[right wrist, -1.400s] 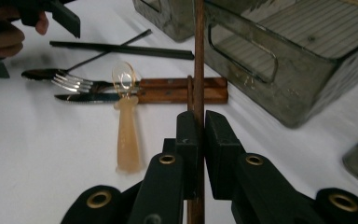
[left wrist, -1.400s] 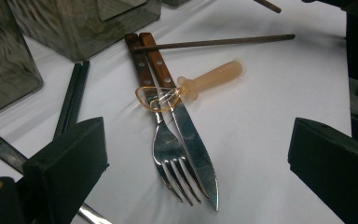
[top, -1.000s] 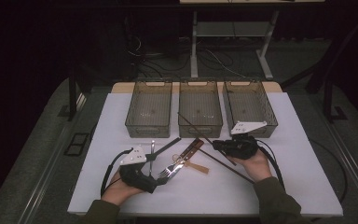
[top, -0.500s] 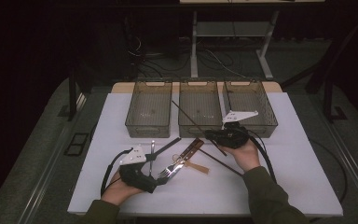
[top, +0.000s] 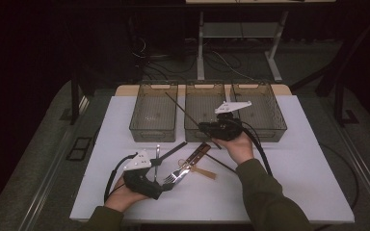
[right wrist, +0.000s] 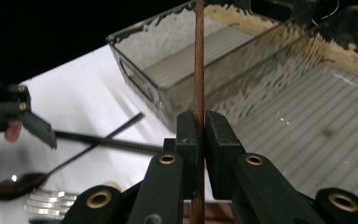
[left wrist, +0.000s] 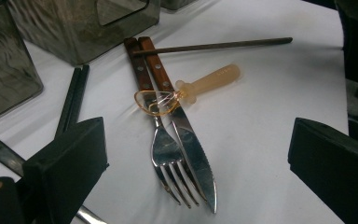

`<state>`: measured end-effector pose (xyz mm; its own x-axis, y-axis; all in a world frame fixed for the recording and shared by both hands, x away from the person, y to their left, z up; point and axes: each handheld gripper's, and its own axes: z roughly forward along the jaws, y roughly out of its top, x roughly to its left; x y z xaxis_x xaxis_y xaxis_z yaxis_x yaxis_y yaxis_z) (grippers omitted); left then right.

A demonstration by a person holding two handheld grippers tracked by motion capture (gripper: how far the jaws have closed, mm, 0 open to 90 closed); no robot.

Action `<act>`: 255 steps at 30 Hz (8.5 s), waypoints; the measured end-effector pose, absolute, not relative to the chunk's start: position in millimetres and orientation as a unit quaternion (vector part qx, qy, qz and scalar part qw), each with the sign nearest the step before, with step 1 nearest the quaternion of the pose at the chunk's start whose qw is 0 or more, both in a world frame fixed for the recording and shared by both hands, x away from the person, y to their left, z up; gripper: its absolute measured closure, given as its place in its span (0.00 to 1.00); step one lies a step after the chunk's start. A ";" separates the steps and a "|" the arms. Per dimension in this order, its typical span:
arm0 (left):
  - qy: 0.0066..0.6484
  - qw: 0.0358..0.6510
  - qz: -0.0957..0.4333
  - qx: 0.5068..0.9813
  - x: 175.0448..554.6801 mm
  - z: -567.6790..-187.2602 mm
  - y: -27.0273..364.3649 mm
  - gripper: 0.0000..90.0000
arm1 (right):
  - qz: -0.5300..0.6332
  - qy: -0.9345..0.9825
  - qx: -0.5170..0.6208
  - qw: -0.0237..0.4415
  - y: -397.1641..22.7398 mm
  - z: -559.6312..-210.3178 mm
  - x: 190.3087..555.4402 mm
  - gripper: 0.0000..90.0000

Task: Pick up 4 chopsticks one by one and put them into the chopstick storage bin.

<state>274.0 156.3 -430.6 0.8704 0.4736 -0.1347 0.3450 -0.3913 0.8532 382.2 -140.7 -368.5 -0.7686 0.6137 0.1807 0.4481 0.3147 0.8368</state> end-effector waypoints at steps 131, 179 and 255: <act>0.236 0.493 0.063 0.835 276.9 -432.2 155.2 0.03 | 0.465 0.838 0.276 0.071 -171.2 -365.7 365.5 0.32; 0.237 0.481 0.073 0.841 273.9 -431.6 154.8 0.04 | 0.371 0.872 0.313 0.059 -265.6 -432.0 284.1 0.71; 0.235 0.477 0.070 0.844 273.3 -432.2 153.7 0.04 | 0.370 0.874 0.306 0.075 -257.8 -431.8 286.0 0.93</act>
<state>273.3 153.7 -432.2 0.8798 0.4636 -0.1047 0.3293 -0.4357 0.8377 286.0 -257.8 -431.8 -0.8010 0.5908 0.0965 0.4806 0.5385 0.6921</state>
